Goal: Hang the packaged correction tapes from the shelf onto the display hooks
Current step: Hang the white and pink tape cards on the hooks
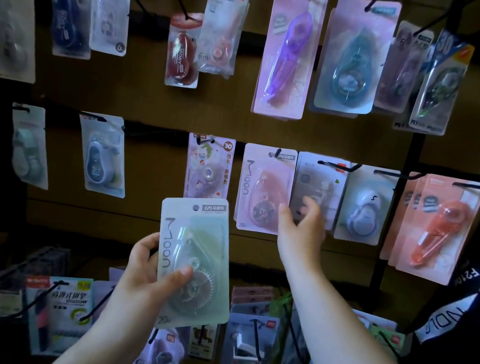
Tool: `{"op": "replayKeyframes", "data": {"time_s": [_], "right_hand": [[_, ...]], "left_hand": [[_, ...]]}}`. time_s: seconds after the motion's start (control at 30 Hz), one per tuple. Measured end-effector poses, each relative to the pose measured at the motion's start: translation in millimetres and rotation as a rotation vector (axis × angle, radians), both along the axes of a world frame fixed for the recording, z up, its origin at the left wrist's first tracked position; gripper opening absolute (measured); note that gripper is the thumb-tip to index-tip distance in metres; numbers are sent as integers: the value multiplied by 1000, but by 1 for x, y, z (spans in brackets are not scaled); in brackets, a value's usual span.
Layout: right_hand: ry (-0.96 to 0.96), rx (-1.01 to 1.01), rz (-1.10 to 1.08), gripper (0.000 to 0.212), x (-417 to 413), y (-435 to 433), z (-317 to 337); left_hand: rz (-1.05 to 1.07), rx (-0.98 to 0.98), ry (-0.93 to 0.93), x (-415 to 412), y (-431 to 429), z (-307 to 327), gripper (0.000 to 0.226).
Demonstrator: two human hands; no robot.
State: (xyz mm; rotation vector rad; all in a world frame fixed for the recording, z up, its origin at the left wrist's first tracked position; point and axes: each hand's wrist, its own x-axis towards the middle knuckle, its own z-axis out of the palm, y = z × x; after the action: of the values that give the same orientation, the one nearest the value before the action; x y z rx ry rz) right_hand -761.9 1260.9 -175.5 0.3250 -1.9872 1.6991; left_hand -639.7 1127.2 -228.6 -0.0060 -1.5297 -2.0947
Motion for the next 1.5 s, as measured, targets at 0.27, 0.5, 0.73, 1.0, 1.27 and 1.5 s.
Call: {"op": "replayKeyframes", "data": {"time_s": [0.27,0.5,0.73,1.0,1.27,1.5], "right_hand": [[132,-164,552,17,69,12,5],[173,-157,390,21,62,27,31],[119,-163,336,11,48,24,34],[81,-175,325,9,41,27,33],[-7,-115,309,5,28,25,34],[-36,10,215,21,6,18,33]], "left_hand": [[-33,-130,157,0,32,31,45],[-90,-236,165,-13,51,69,38],[-40,-310,59,-15,54,63,67],[16,-414,63,-20,54,66,66],[84,-337,20,-35,50,54,61],[142,-393,-8,-60,47,46,57]]}}
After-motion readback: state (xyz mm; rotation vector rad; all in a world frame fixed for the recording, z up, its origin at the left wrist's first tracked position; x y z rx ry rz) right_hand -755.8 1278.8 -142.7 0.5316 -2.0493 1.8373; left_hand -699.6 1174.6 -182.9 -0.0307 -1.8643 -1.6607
